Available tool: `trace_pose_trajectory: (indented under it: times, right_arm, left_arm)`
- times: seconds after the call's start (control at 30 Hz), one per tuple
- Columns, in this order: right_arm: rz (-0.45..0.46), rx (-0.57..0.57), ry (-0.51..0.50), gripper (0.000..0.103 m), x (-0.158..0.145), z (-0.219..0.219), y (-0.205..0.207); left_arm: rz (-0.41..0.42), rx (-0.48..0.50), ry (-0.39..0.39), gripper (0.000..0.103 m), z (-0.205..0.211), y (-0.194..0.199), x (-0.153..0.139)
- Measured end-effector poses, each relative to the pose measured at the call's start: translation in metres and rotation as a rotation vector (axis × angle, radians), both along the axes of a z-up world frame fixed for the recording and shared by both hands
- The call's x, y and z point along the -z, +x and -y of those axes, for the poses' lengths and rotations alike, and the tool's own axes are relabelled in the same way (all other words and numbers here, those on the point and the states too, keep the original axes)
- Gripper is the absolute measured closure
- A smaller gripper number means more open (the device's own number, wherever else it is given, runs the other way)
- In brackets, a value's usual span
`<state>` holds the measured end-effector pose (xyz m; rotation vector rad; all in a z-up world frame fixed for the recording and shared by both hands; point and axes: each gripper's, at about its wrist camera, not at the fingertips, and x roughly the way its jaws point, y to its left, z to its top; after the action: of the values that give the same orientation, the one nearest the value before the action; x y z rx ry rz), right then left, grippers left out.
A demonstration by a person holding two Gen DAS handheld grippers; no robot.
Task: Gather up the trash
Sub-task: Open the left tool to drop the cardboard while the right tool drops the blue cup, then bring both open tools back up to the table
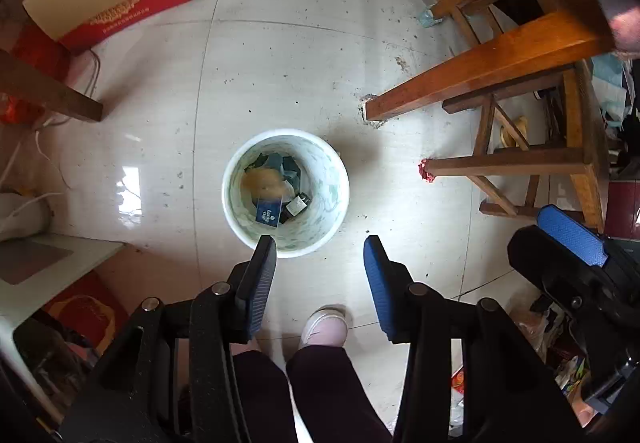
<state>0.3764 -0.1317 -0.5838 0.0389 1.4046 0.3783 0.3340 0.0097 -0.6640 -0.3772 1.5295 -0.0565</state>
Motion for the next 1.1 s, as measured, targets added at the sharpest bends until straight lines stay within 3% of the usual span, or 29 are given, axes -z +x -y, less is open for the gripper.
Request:
trace_pose_trajectory:
  times: [0.17, 0.37, 0.67, 0.9, 1.1]
  right_arm:
    - [0.016, -0.007, 0.000, 0.042, -0.031, -0.001, -0.005]
    - [0.070, -0.010, 0.016, 0.042, -0.102, -0.005, -0.013]
    - [0.164, 0.022, 0.059, 0.042, -0.231, -0.009, -0.031]
    - [0.305, 0.024, 0.042, 0.042, -0.340, -0.015, -0.062]
    - [0.440, 0.054, 0.065, 0.042, -0.418, -0.016, -0.087]
  left_arm:
    - [0.027, 0.024, 0.042, 0.059, -0.001, -0.010, -0.044]
    - [0.079, 0.034, 0.080, 0.059, -0.009, -0.024, -0.124]
    - [0.252, 0.028, 0.154, 0.059, -0.023, -0.045, -0.289]
    - [0.414, 0.018, 0.138, 0.059, -0.030, -0.073, -0.410]
    - [0.537, 0.024, 0.119, 0.059, -0.032, -0.101, -0.489]
